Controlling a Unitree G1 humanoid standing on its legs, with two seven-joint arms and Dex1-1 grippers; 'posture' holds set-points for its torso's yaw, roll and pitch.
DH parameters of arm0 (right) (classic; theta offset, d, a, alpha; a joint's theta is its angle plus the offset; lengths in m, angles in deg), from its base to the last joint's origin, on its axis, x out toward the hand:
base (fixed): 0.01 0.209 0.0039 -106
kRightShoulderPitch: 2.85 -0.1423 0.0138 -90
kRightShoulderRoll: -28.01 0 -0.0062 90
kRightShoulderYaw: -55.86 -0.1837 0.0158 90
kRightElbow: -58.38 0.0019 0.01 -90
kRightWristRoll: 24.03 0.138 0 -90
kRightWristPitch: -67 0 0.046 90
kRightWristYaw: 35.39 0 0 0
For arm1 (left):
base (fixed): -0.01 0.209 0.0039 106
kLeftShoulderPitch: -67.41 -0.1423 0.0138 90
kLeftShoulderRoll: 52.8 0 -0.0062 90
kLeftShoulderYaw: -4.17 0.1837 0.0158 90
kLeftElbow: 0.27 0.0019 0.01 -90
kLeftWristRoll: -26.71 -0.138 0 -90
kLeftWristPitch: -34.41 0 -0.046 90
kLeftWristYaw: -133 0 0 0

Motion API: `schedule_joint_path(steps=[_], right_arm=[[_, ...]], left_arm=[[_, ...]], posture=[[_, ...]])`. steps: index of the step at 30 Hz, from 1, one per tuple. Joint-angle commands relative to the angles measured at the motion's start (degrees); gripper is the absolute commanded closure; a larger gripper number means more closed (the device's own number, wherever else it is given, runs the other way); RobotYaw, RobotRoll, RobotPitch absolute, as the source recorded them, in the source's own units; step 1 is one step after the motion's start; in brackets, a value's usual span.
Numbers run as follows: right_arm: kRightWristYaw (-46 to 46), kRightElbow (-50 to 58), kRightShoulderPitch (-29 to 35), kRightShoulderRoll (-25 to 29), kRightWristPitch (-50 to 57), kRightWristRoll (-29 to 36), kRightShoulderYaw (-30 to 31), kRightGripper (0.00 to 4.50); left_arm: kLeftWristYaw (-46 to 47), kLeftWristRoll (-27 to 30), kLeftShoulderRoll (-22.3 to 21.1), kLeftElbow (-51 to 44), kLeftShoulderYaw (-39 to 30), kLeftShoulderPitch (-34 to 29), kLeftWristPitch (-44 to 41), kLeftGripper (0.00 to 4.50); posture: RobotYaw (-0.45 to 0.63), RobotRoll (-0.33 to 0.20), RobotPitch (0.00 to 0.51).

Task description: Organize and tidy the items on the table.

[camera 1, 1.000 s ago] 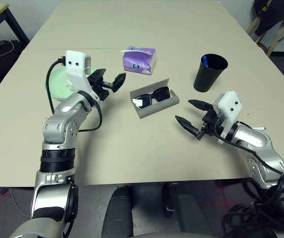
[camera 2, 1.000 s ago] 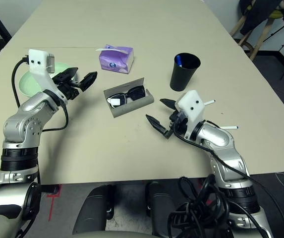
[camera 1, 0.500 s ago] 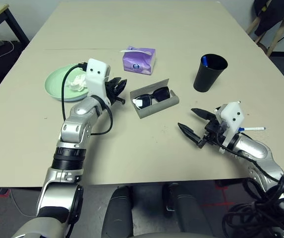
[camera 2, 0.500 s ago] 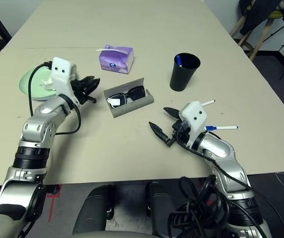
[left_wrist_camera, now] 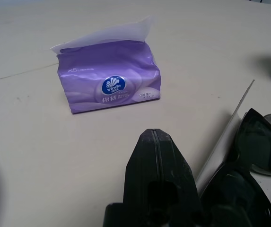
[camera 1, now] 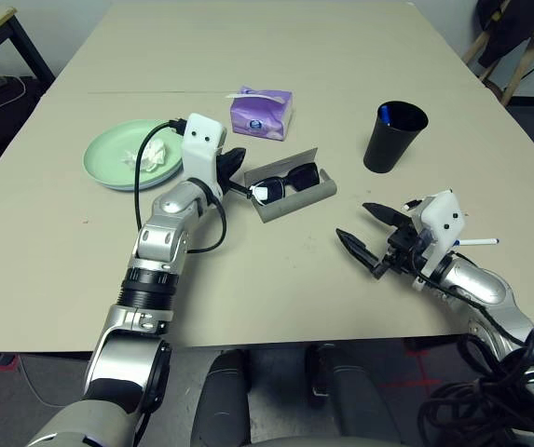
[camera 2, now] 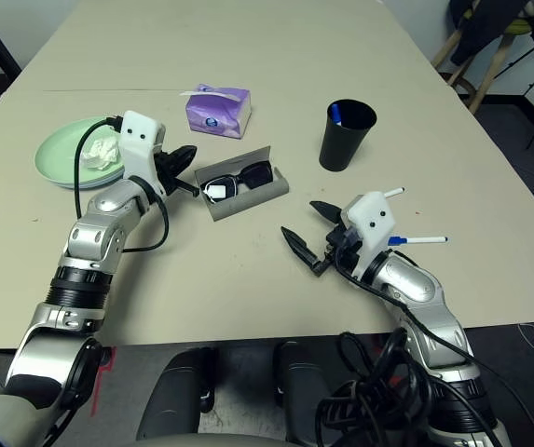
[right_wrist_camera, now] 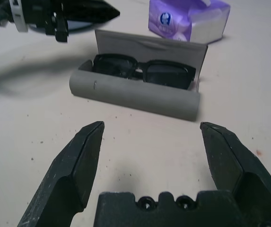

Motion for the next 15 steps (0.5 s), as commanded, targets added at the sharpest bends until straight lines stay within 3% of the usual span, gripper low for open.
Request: schedule_joint_path(steps=[1,15], right_arm=[[-0.3,-0.5,1.0,-0.2,-1.8,1.0,-1.0,0.00],[-1.5,-0.9,1.2,-0.8,-4.3,1.8,-0.7,0.00]], left_arm=[[-0.7,-0.8,0.4,0.1,1.0,-1.1,-0.3,4.48],[-1.9,-2.0,1.4,-3.7,3.3,-4.5,-2.3,4.48]], posture=[[-0.02,0.000,0.158],[-0.03,0.000,0.154]])
